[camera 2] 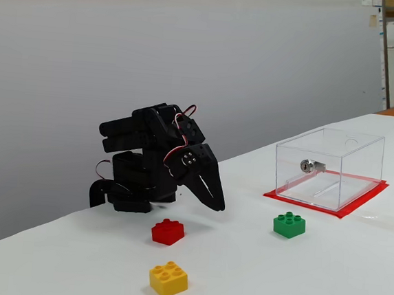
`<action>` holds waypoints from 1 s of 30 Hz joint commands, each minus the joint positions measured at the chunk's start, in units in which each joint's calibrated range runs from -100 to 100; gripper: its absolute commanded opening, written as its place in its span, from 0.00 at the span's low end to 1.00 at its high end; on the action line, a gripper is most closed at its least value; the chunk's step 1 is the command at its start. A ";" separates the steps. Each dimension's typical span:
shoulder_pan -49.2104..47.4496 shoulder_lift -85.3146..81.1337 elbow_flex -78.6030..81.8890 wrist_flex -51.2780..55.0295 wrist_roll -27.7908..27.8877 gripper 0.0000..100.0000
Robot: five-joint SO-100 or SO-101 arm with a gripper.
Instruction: Pick the yellow lego brick and place it into the transparent box
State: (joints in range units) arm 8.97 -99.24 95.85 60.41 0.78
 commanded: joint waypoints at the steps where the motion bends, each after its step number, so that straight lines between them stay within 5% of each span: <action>1: 0.30 -0.42 0.35 -0.62 0.11 0.02; 30: -0.06 0.00 -2.81 -0.53 -0.21 0.02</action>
State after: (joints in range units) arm 8.97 -99.24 95.15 60.41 0.78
